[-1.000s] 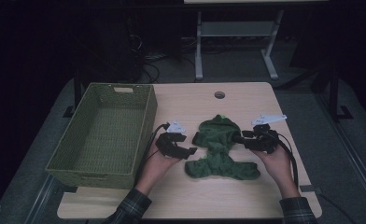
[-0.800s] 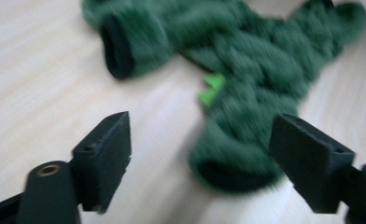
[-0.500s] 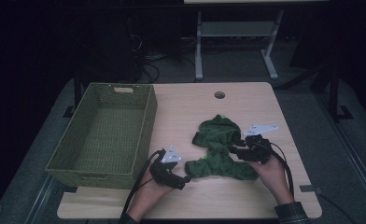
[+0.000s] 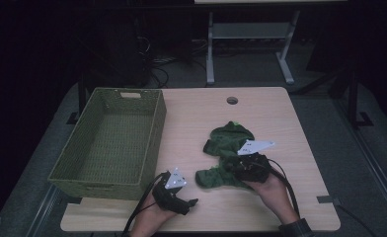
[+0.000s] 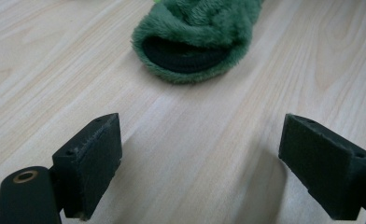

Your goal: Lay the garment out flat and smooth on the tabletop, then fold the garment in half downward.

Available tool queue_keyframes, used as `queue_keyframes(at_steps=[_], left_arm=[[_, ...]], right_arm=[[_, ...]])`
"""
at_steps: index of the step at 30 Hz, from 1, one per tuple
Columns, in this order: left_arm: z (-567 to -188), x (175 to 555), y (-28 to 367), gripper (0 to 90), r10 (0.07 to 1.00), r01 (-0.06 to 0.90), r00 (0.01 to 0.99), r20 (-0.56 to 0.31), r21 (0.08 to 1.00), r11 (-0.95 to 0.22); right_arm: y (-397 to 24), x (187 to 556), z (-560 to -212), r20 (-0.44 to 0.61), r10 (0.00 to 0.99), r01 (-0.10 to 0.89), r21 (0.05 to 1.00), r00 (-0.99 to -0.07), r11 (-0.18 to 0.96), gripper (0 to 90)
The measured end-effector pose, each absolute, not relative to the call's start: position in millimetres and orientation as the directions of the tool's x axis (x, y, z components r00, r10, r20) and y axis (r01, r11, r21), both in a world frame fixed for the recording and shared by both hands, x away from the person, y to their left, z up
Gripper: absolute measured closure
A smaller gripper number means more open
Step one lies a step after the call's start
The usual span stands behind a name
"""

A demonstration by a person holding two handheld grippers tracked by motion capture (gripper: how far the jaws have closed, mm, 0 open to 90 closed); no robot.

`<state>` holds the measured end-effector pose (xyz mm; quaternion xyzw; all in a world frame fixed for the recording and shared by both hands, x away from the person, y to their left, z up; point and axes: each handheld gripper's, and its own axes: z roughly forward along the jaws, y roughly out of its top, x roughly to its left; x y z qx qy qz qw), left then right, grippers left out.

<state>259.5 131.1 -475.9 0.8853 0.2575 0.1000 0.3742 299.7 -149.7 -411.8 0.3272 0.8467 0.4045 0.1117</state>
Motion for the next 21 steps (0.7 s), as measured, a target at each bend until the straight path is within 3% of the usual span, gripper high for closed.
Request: queue_keyframes(at_steps=[21], left_arm=[[-478, 259, 133, 13.1, 0.513, 0.358, 0.859, -0.006, 0.722, -0.592]], right_arm=[[-94, 277, -412, 0.096, 0.511, 0.397, 0.755, -0.854, 0.521, 64.9]])
